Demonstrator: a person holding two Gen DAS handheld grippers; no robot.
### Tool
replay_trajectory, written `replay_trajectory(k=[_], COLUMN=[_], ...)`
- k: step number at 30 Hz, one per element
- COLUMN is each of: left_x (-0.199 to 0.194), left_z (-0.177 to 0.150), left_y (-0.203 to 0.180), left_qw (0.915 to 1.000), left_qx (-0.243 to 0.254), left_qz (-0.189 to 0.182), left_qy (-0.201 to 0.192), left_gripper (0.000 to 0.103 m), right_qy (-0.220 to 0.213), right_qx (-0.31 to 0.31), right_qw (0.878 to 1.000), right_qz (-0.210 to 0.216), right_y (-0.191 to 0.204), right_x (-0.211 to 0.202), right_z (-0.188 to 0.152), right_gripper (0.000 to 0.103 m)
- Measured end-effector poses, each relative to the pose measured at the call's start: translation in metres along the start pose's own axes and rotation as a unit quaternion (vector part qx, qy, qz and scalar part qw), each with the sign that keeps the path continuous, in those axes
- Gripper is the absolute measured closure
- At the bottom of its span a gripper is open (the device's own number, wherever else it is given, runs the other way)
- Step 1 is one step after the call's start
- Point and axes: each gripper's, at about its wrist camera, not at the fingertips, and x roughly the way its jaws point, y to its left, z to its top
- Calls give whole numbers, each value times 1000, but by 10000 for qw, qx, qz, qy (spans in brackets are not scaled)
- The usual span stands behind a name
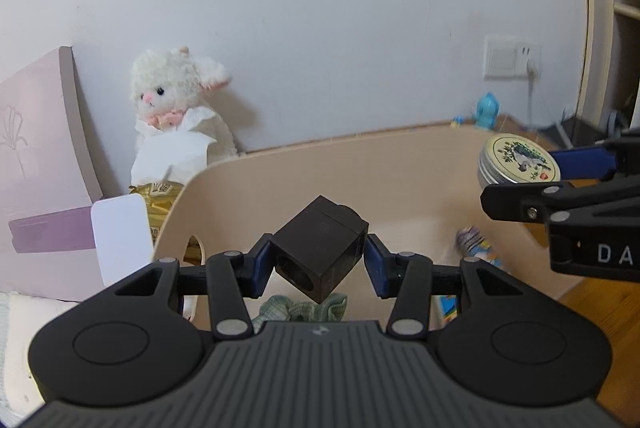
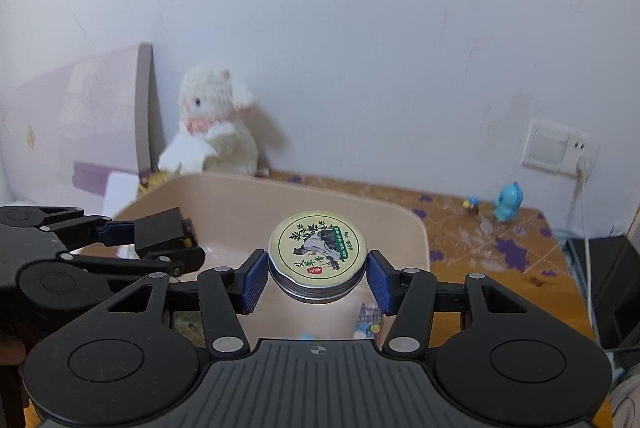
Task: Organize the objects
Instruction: 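Drop black cube into basket with left tool while right tool drops round tin in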
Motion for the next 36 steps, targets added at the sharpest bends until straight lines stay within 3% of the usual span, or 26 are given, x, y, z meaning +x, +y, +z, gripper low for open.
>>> replay_trajectory(k=[5,11,12,18,22,27,31,36], left_x=[20,27,26,4,-16,-44,-67,-89], left_z=[-8,-8,-8,-10,-8,-10,-21,-41], left_y=[-5,1,2,11,20,32,35,37], left_qw=[9990,9964,9962,9975,9981,9981,9986,9985], left_qx=[21,-286,-319,-354,-397,-435,-365,-304], left_qz=[-23,-60,-56,-31,39,96,116,158], left_qy=[453,801,804,605,475,415,375,419], left_gripper=[53,52,52,41,32,30,24,24], right_qy=[427,746,745,366,199,69,31,128], right_qx=[-74,-20,0,-50,18,43,32,-44], right_qw=[9990,9972,9972,9993,9998,10000,10000,9999], right_qz=[-53,-101,-86,-80,-29,29,73,50], right_y=[1,-2,-3,3,5,9,14,21], right_x=[23,37,36,11,-8,-33,-52,-69], right_z=[-11,-21,-22,-14,-7,-9,-18,-34], right_gripper=[52,50,43,26,19,4,0,0])
